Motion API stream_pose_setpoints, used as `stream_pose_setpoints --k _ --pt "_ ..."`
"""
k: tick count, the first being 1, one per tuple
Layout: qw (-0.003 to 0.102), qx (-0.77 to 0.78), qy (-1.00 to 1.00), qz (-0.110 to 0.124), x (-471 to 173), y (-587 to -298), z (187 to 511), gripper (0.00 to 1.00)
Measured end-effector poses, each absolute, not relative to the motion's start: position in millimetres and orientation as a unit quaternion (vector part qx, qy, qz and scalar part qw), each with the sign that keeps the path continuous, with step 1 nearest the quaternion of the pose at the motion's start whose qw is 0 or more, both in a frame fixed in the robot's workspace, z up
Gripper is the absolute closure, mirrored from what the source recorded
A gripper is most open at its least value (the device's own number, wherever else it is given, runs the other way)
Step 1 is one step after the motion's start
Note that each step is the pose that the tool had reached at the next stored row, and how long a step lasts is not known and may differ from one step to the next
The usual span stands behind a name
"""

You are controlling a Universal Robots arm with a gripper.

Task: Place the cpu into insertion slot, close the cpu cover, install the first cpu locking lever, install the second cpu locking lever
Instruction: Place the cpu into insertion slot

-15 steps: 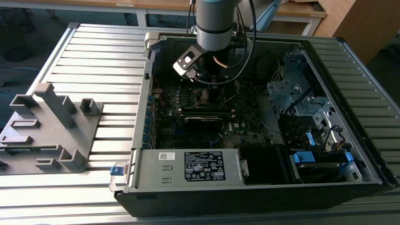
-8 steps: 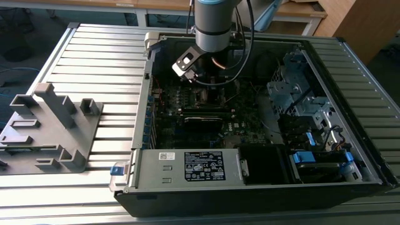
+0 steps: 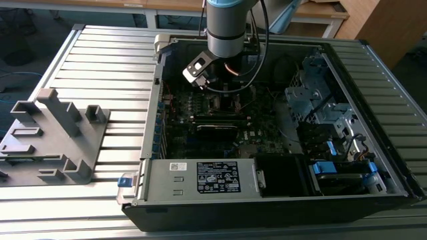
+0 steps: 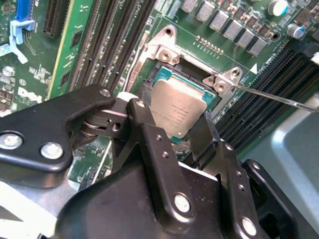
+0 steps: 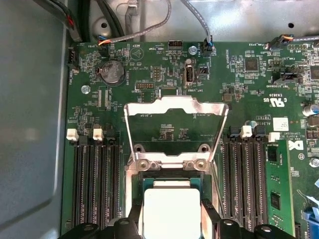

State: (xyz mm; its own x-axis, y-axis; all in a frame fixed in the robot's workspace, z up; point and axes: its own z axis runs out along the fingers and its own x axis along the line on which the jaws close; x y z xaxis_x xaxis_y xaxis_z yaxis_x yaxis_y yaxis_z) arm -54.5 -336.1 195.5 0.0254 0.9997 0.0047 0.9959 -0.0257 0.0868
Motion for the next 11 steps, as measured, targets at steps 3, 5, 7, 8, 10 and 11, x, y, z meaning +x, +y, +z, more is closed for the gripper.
stream_pose_setpoints --k 3,5,7,8,10,11 --pt "0.030 0.718 0.695 0.032 -54.4 -336.0 194.9 0.46" --pt "0.030 0.718 0.695 0.032 -54.1 -335.9 194.4 0.46" --pt "0.030 0.718 0.695 0.032 -54.1 -335.9 194.4 0.46" --pt "0.030 0.718 0.695 0.032 -54.0 -335.9 194.4 0.46" --pt "0.030 0.718 0.695 0.032 -54.0 -335.8 194.3 0.46" --pt "0.030 0.718 0.695 0.032 -53.9 -335.7 194.2 0.46"
